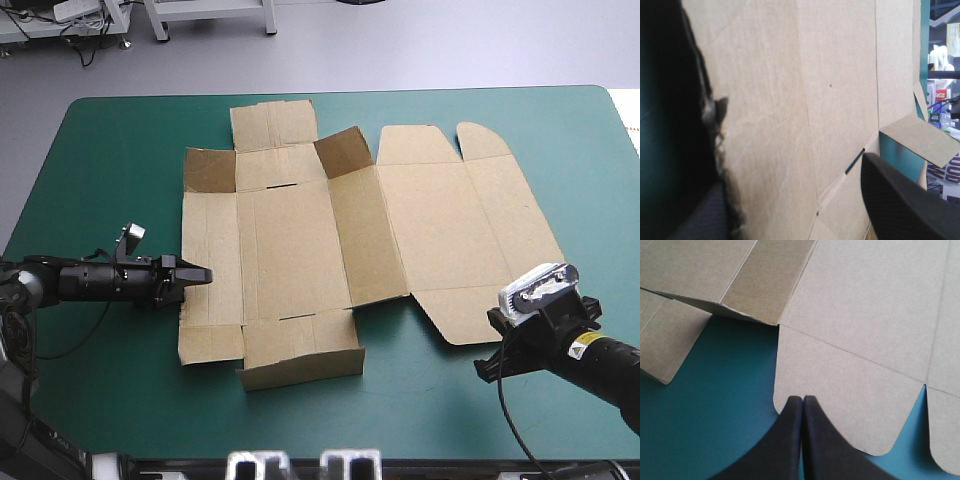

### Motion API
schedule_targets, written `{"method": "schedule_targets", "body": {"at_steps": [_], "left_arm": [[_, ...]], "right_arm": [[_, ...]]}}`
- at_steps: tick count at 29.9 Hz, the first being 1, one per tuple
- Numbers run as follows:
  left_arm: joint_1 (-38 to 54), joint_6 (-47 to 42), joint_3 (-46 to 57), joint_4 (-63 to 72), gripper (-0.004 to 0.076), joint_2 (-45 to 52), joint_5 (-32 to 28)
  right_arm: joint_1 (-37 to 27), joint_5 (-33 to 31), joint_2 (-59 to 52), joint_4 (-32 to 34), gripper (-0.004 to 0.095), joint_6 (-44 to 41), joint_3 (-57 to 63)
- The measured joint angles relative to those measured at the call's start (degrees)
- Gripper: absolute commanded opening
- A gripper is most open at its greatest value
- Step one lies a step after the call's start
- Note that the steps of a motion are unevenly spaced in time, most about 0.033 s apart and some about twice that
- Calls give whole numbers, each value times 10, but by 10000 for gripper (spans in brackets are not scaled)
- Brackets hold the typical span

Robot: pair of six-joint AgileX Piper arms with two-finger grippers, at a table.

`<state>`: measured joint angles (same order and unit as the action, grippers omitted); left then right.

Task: Fold the box

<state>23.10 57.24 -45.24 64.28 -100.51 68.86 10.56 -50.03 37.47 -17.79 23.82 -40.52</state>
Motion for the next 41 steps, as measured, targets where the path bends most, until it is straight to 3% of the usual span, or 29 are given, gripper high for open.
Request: {"method": "schedule_targets", "body": {"at_steps": [6, 9, 12, 13, 29, 41], "left_arm": [[-55, 0, 0, 40, 459, 0, -41], [-76, -8, -1, 50, 303, 1, -69], [-94, -19, -2, 43, 29, 5, -101], [-98, -20, -2, 37, -5, 7, -107], [-118, 45, -17, -5, -11, 50, -124], [-203, -34, -264, -277, -11, 168, -114]], "right_arm": [[0, 0, 0, -2, -24, 0, 0], [0, 0, 0, -7, -24, 0, 0], [0, 0, 0, -9, -24, 0, 0], [0, 0, 0, -9, -24, 0, 0], [0, 3, 0, -9, -24, 0, 0], [0, 51, 0, -12, -24, 0, 0]]}}
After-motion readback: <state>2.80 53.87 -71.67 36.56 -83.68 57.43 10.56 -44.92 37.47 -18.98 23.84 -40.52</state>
